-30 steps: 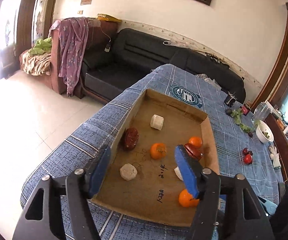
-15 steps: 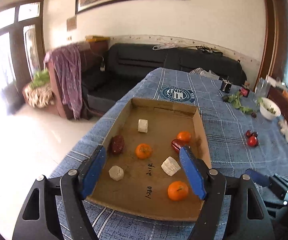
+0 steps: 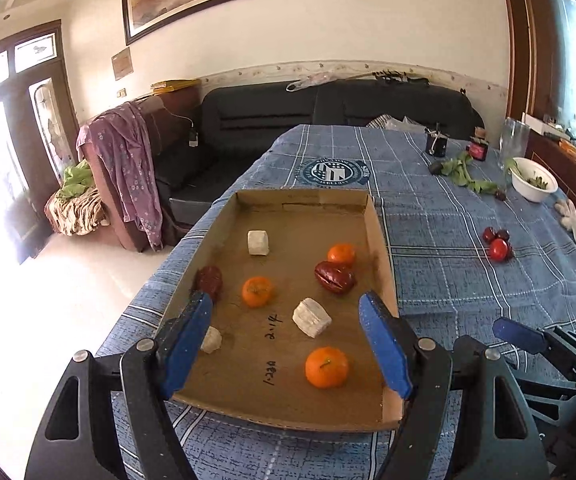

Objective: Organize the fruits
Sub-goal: 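Swing both tools back from the tray toward the tomato and dates, then grasp the red tomato with the left tool while the right tool grasps a dark date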

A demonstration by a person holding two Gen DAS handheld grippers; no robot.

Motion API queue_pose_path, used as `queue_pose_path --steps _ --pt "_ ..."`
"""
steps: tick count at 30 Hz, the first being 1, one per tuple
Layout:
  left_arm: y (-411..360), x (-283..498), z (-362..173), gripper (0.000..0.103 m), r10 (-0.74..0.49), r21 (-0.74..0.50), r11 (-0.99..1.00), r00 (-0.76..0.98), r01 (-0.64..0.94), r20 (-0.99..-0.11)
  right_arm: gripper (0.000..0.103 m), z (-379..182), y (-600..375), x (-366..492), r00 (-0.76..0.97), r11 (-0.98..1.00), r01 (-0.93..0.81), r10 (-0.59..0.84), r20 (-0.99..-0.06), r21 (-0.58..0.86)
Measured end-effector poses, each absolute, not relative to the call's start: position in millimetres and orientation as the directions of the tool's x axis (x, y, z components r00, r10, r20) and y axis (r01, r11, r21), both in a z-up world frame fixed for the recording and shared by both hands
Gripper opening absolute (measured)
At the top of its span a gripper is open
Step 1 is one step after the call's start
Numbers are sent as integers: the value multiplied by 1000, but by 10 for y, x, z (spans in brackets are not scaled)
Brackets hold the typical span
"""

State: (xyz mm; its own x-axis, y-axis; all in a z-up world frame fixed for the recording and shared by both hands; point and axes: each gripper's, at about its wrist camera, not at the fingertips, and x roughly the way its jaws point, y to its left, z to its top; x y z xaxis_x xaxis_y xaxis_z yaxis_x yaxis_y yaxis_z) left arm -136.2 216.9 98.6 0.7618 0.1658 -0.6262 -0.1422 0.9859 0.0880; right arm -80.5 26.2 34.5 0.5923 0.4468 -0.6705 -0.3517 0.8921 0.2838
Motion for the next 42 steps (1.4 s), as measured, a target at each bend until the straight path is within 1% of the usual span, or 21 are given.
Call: queue_pose_path --steps 10,17,20,22,25,29,30,32,35,40,42 --pt "1984 -1271 940 75 148 105 989 749 -105 -646 62 315 61 -754 595 899 -312 438 -674 308" --pt "1823 -1181 908 75 128 113 991 739 -71 -661 64 289 -171 -704 600 906 -268 424 -679 328" --pt "1753 -1130 904 75 95 95 995 734 -42 -672 64 310 -316 -668 611 913 -248 406 -679 323" --pt "1703 -1104 902 75 50 63 998 733 -10 -678 64 333 -480 -614 625 922 -224 385 -679 317" --pt "1594 -1076 879 75 -21 14 999 729 42 -684 64 382 -784 -455 646 937 -164 339 -684 309" --pt "1435 -1011 784 75 -50 16 996 713 85 -699 62 418 -1144 -34 660 953 -94 276 -699 288" --pt "1414 -998 765 75 -58 12 996 708 93 -703 56 411 -1195 62 660 954 -81 269 -702 289" --pt "1374 -967 734 75 -80 -6 994 697 108 -713 49 360 -1292 310 650 945 -64 283 -706 319" --pt "1348 -926 708 75 -98 -22 993 684 119 -723 49 219 -1340 687 626 935 -37 297 -721 353" --pt "1312 -891 661 75 -111 -32 991 672 129 -732 49 -35 -1240 1064 567 938 -20 296 -769 347" --pt "1279 -851 644 75 -124 -43 990 663 137 -738 50 -60 -1229 1092 574 933 -18 303 -760 359"
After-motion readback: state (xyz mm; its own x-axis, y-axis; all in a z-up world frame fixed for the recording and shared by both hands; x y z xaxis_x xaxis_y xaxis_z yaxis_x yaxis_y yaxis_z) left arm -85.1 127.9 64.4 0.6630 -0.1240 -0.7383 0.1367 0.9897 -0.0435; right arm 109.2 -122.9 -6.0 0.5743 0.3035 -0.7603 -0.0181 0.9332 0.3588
